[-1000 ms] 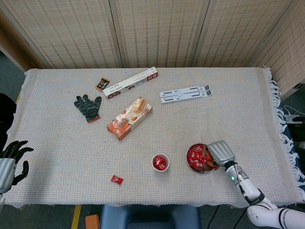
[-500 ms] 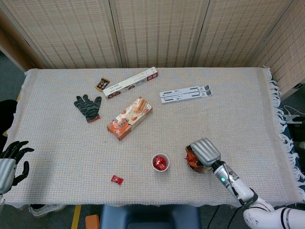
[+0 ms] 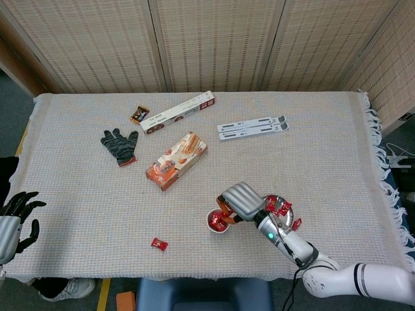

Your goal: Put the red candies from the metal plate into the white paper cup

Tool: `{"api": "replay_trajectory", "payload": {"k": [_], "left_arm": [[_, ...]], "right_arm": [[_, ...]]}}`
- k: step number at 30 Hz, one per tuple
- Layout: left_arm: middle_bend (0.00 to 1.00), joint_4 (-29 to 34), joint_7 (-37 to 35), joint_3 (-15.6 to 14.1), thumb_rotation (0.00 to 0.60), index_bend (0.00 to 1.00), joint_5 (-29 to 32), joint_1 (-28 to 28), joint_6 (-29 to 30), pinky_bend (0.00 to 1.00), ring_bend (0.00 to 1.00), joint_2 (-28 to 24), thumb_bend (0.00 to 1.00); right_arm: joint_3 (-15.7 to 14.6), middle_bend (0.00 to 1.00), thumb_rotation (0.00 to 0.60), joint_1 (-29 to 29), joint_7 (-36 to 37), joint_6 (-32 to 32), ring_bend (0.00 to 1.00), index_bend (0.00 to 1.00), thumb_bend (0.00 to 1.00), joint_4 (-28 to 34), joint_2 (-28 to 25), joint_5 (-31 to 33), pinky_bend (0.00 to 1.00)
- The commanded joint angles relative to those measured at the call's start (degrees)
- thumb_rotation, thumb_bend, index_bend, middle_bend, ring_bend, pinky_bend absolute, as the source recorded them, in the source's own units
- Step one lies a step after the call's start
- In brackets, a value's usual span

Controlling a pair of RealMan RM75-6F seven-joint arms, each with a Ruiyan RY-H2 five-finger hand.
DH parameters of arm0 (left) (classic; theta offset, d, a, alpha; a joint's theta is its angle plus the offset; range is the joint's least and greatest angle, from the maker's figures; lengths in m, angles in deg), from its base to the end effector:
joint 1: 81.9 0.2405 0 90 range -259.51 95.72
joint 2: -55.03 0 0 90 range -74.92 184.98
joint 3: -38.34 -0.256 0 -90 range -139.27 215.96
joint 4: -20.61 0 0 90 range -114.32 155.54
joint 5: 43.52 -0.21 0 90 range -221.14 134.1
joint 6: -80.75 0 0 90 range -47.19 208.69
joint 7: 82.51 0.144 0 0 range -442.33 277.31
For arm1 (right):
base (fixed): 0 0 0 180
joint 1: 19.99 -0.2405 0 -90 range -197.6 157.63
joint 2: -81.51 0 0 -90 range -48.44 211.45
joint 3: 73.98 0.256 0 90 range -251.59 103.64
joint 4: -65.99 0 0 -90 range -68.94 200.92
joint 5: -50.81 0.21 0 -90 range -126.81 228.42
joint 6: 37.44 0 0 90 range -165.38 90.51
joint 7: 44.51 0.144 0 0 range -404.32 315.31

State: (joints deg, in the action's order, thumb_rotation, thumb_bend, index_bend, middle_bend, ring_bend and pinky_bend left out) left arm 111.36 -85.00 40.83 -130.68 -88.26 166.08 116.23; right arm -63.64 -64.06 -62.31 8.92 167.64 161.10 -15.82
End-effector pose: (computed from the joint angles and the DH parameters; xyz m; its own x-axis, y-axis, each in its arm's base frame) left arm -0.3128 0.1887 0.1771 0.4289 -0.0118 0.9033 0.9020 -0.0497 -0.4290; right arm -0.0986 -0.3042 -0.0016 0.4300 -0.4060 0.8064 -0.8245 -0.5404 0.1676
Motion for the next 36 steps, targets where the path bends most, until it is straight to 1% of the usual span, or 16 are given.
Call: {"api": "replay_trajectory", "payload": {"k": [1, 9, 20, 29, 36], "left_arm": [[0.13, 0.01, -0.03, -0.02, 0.6, 0.29, 0.0, 0.0, -0.05, 0.3, 0.09, -0.01, 0.62], [0.13, -0.04, -0.16, -0.01, 0.6, 0.29, 0.04, -0.02, -0.11, 0.3, 0.09, -0.05, 0.62], [0.13, -0.09, -0.19, 0.0, 0.6, 0.29, -0.01, -0.01, -0.05, 0.3, 0.09, -0.03, 0.62], [0.13, -0.11, -0.26, -0.01, 0.6, 0.29, 0.01, -0.05, -0.14, 0.3, 0.09, -0.04, 0.62], [0.13, -0.17, -0.17, -0.04, 0.6, 0.29, -0.01, -0.08, -0.22, 0.3, 0.09, 0.01, 0.62]], "right_arm": [[0.59, 0.87, 0.6, -1.75, -0.09, -1.29, 0.77, 0.72, 0.24, -1.64, 1.83, 1.91, 0.97], [0.57, 0.87, 0.6, -4.03, 0.07, -2.28, 0.77, 0.7, 0.25, -3.32, 3.61, 4.63, 0.97], [-0.48, 0.87, 0.6, -5.61, 0.44, -2.6, 0.77, 0.62, 0.24, -3.5, 3.59, 6.62, 0.97], [-1.31, 0.87, 0.6, -5.94, 0.92, -1.77, 0.77, 0.56, 0.15, -2.86, 3.15, 6.36, 0.97], [-1.93, 0.87, 0.6, -6.12, 1.18, -1.43, 0.77, 0.52, 0.14, -2.56, 2.72, 6.06, 0.97]]}}
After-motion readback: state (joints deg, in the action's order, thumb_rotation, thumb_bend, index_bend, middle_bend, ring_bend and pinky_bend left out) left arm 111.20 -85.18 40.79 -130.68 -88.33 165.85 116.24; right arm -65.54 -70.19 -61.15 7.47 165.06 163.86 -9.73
